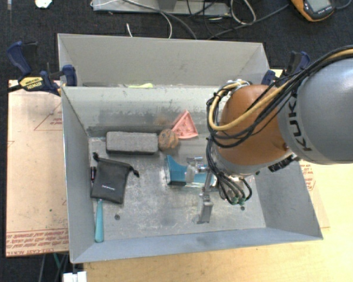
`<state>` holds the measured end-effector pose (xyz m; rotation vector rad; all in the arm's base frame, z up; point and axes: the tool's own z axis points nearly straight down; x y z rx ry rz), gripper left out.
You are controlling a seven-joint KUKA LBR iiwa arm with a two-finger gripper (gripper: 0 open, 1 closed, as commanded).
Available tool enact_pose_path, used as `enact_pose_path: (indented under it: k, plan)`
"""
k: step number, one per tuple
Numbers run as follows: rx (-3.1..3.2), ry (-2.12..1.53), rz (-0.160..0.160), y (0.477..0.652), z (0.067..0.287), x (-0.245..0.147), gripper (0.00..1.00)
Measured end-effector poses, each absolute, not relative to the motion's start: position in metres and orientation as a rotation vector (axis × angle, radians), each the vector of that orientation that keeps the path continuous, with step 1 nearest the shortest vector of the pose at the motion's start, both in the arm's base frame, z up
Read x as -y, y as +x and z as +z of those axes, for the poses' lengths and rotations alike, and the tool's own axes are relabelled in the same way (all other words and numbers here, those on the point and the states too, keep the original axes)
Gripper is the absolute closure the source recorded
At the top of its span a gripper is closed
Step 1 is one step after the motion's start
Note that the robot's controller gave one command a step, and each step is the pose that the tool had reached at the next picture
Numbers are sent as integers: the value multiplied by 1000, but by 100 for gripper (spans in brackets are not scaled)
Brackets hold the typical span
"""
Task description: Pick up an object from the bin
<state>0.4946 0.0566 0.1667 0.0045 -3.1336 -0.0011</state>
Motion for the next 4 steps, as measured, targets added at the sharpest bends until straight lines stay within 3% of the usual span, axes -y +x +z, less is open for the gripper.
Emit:
enact_pose_path:
  k: [1,2,3,4]
  plan:
    - [3141,1,-2,496,171,-56,0]
    - [3146,-70,-5,525,113,-43,0]
    - [3156,-109,-12,559,89,-39,0]
    - [3154,-259,-31,580,80,-6,0]
